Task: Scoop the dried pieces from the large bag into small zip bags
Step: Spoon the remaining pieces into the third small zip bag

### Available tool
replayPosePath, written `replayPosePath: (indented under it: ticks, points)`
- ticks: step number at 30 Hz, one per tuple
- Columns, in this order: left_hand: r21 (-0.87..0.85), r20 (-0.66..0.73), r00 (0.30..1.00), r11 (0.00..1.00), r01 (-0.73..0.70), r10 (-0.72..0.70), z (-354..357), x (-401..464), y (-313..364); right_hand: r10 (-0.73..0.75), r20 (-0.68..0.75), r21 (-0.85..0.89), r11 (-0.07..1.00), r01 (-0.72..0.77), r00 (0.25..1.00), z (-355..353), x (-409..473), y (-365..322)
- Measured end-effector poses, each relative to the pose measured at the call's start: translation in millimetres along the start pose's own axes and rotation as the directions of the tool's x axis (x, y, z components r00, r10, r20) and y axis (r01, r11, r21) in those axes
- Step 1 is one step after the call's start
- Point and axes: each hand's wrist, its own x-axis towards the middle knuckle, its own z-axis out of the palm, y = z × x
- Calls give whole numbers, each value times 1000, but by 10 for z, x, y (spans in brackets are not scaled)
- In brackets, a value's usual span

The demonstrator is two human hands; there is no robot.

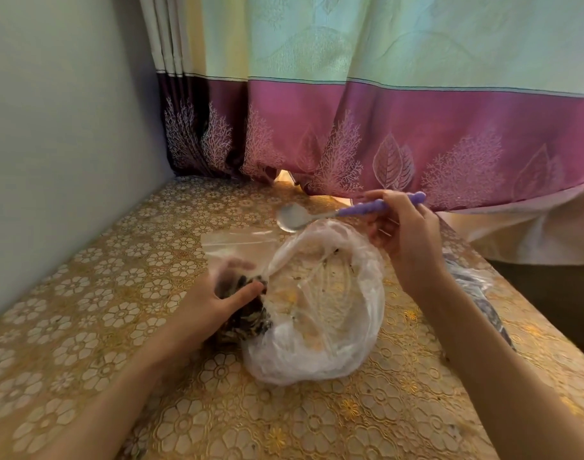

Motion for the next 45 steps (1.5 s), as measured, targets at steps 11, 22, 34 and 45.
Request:
replayPosePath:
  ticks: [11, 22, 34, 45]
  points:
    - [-21, 58, 995, 996, -85, 86, 48, 249, 489, -253, -174, -621, 778, 94, 952, -484, -98, 362]
    - [68, 117, 993, 997, -21, 13, 803, 512, 114, -371, -32, -712, 660, 239, 928, -461, -195, 308]
    - [45, 107, 994, 999, -28, 23, 815, 505, -40, -531, 3, -858, 433, 275, 847, -564, -374, 304]
    - [76, 114, 992, 995, -68, 59, 817, 500, -69, -490, -50, -809, 531, 253, 870, -548, -415, 416]
